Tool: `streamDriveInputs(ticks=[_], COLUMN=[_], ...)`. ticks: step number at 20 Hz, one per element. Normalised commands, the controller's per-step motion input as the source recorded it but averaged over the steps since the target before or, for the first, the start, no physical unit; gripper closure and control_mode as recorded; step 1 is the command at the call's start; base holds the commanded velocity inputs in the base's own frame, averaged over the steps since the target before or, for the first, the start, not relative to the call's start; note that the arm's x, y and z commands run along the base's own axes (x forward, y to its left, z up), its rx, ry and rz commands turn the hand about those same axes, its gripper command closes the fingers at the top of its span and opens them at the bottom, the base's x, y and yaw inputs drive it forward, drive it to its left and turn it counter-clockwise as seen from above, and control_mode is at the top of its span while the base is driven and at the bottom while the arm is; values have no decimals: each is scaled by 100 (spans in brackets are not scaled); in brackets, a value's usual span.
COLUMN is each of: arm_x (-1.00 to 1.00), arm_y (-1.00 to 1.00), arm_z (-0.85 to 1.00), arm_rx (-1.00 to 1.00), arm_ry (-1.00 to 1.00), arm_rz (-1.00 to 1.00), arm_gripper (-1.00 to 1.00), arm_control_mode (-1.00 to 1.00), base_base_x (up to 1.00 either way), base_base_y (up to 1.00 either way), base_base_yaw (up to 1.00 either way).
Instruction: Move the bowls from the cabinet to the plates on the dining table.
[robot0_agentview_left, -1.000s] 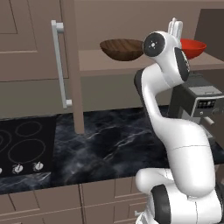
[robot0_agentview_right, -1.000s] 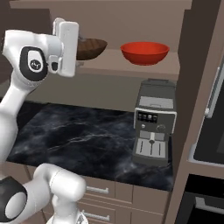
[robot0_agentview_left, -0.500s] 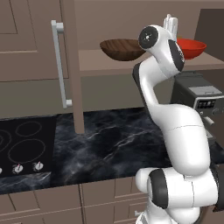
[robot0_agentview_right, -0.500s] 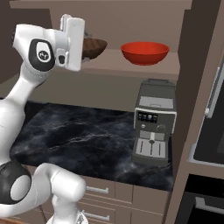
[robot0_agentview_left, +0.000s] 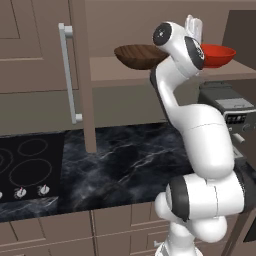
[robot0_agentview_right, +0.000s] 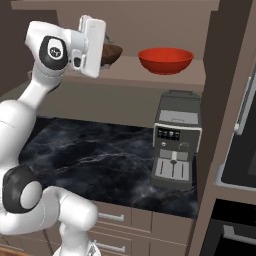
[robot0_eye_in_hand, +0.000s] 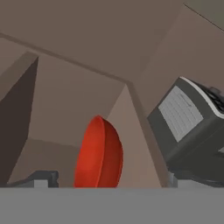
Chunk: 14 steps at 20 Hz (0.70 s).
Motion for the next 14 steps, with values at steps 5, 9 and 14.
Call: streamDriveInputs(ticks=[5, 9, 14], arm_x=[28, 22, 13], arm_y=[-16, -21, -17], arm_z=[-13, -13, -18], arm_rx=[6, 6, 4], arm_ry=[9, 6, 1], arm_rz=[-15, -12, -7], arm_gripper=[-100, -100, -100], arm_control_mode=[-100, -100, -100], base_base_x=[0, 0, 0], base_base_y=[0, 0, 0], base_base_yaw=[0, 0, 0])
